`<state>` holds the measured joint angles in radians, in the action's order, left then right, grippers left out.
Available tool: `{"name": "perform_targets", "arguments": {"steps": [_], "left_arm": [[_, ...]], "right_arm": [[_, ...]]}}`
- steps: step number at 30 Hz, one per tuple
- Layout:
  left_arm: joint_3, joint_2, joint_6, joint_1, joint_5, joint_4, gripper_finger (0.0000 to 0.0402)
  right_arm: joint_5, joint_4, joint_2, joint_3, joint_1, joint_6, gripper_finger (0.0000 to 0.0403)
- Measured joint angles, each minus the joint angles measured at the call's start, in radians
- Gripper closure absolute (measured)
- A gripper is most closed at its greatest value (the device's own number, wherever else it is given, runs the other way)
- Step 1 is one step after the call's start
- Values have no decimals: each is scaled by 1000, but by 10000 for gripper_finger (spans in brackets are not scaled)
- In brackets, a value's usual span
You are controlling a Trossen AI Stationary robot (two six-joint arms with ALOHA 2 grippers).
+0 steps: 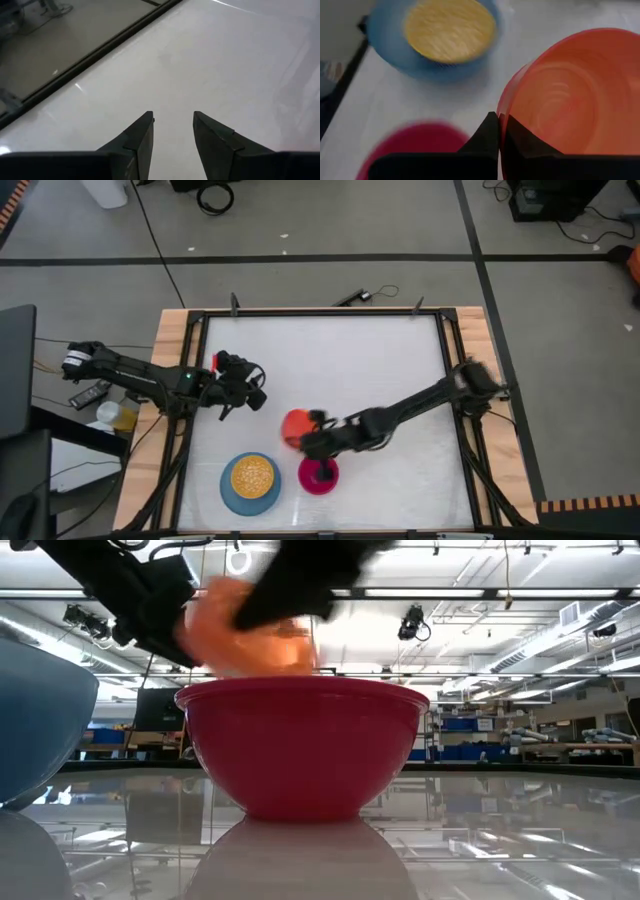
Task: Nest bowls inside each other
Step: Stack the orange bowl on top of the yellow bowl
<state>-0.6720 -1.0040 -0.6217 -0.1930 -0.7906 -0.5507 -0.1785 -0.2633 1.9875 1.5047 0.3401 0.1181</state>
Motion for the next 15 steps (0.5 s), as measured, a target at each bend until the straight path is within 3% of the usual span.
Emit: {"name": "perform_targets", "arguments": {"steps": [6,15], "left_arm": [[0,-59,31,-13,4,33,260],[0,-49,40,-13,7,31,260]], "right_arm": [[33,61,228,298,24,-239,396],[292,14,463,621,19,-431,396]]}}
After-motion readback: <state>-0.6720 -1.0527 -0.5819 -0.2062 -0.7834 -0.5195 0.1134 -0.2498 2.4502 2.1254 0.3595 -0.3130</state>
